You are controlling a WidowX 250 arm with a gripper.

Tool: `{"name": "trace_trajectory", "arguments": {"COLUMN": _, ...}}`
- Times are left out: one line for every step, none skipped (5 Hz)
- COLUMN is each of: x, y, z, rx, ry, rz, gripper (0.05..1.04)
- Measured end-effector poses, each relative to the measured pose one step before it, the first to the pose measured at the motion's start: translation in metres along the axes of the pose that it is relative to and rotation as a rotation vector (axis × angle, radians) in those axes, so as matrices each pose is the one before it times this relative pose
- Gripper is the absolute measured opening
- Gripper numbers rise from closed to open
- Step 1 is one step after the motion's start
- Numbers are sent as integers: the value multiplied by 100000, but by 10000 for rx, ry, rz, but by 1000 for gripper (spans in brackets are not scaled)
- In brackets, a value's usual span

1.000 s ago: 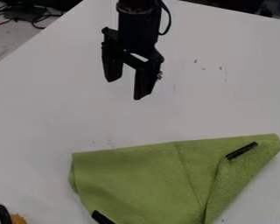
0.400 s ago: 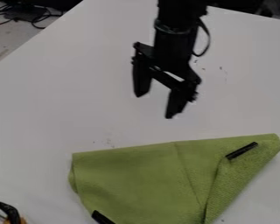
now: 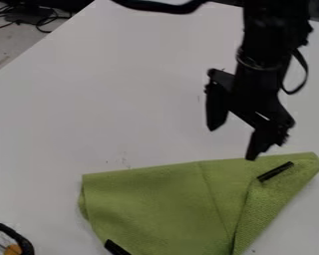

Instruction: Unfold cloth from middle to top left edge

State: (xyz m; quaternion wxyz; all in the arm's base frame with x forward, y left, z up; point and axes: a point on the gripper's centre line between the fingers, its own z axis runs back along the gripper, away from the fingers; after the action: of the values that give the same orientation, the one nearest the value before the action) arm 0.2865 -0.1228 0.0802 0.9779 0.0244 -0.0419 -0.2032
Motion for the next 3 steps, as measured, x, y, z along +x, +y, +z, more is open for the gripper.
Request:
{"name": "trace_trajectory", "arguments": {"x": 1317, "y": -1223, "z": -1440, "rx": -81, "ry": -77, "rz": -88, "gripper": 999}}
{"name": "trace_trajectory", "arguments": {"x": 953, "y": -968, "z": -1722, "rx": -76, "ry": -39, "rz": -336, "gripper": 999}}
{"name": "trace_trajectory", "arguments": {"x": 505, "y": -362, "z": -338, "rx": -17, "ry": -97, "rz": -155, "gripper": 999}}
